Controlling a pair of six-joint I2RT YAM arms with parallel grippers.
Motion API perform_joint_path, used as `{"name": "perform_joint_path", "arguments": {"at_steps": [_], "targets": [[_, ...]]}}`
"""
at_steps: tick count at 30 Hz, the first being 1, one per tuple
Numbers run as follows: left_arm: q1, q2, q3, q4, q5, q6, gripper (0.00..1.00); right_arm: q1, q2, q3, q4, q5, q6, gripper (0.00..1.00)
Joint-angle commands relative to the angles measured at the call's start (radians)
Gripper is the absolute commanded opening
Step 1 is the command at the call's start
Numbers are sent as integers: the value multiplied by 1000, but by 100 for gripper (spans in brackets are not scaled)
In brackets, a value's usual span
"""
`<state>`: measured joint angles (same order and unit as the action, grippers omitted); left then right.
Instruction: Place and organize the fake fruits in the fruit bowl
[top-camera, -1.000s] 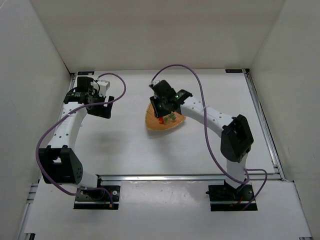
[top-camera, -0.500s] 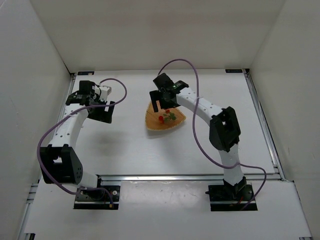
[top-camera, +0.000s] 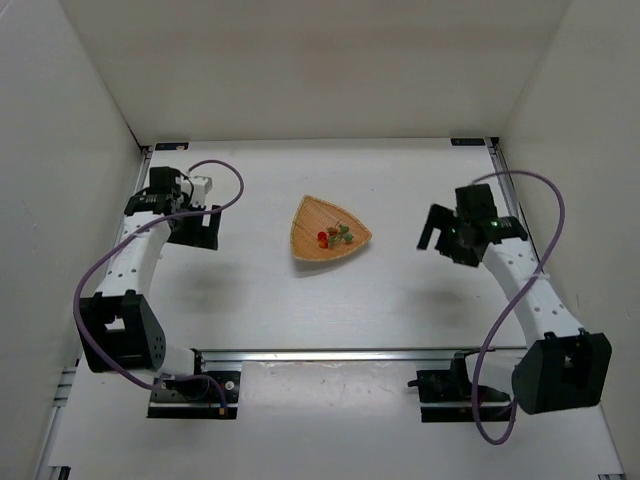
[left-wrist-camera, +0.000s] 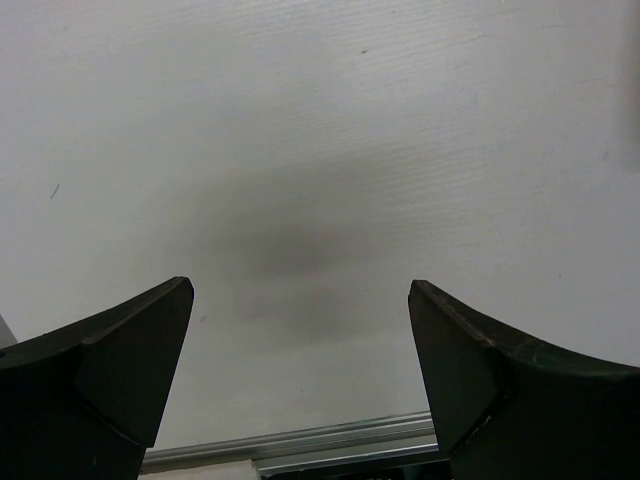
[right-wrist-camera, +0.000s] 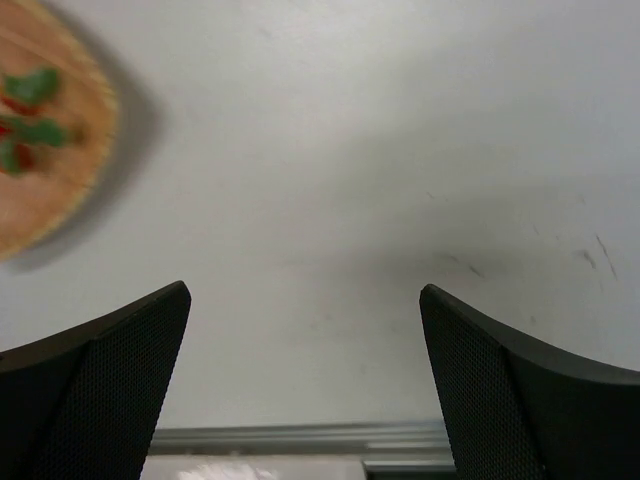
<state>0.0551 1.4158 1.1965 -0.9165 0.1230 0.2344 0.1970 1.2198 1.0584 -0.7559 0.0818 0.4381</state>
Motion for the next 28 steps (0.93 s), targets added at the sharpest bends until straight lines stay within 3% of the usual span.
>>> {"name": "perform_joint_path", "arguments": {"at_steps": [1,8,28], "targets": [[23,-60,-17,11,39,-27,100,-134,-114,-127,-28,-68,1,100],[42,-71,-37,21,40,-47,100,-323,-218,-224,-37,-140,-38,100],[42,-89,-37,21,40,-56,100,-332,-227,-242,-26,-171,-47,100]]}}
